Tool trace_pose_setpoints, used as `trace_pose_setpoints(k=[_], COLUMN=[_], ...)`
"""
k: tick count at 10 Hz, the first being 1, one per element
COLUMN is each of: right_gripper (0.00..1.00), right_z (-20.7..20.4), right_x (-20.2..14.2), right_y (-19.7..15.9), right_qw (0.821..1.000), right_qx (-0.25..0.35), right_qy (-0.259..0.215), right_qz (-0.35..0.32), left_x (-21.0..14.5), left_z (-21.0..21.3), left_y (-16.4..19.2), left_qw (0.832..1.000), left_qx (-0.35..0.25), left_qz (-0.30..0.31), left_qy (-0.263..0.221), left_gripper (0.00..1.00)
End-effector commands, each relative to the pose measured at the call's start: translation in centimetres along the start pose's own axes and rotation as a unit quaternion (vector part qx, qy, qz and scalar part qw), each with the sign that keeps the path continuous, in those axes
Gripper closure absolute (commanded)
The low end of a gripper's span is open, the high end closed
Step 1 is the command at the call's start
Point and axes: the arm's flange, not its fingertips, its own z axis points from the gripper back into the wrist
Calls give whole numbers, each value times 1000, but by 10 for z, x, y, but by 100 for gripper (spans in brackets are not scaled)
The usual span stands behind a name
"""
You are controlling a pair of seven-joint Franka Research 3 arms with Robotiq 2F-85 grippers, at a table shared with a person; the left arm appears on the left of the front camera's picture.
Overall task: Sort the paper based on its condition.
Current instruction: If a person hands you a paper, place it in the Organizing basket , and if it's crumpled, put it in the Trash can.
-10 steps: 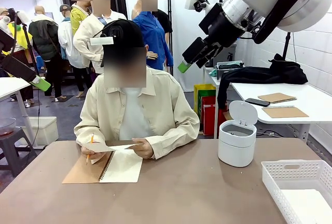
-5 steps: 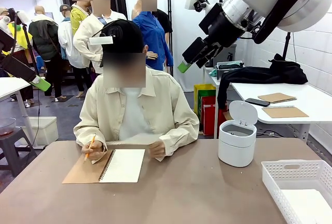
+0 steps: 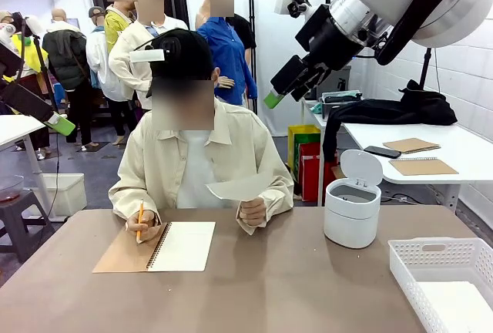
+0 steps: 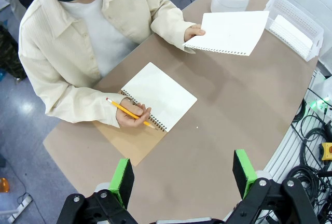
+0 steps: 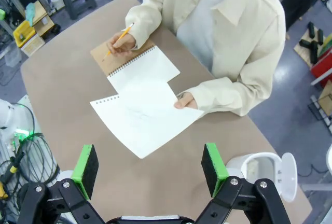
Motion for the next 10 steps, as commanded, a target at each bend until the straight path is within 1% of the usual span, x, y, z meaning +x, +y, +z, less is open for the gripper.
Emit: trace_pose_setpoints(k=[1, 3, 4, 5, 7, 8, 9, 10], right_gripper=[0, 0, 0, 0, 0, 0, 0, 0], right_z=[-1, 0, -11, -22, -36, -45, -55, -69], right_x=[1, 0, -4, -10, -15, -21, -28, -38], right_y=[-2, 0, -15, -29, -47, -57, -70, -85], right_qw=[1000, 1000, 997, 994, 988, 979, 965, 947], right_qx=[0, 0, 14, 9, 31, 31, 41, 54], right_qy=[0, 0, 20, 27, 34, 51, 78, 92], right_qz=[1, 0, -70, -107, -147, -194, -249, -302], left_x=[0, 0, 0, 0, 0, 0, 0, 0], left_z=[1, 1, 1, 1, 1, 1, 1, 1], left_y=[0, 0, 0, 0, 0, 0, 0, 0], left_qw=[1000, 1000, 1000, 1000, 1000, 1000, 1000, 1000], left_qx=[0, 0, 0, 0, 0, 0, 0, 0], left_qz=[0, 0, 0, 0, 0, 0, 0, 0], left_qy=[-2, -2, -2, -2, -2, -2, -2, -2], left_gripper=[0, 0, 0, 0, 0, 0, 0, 0])
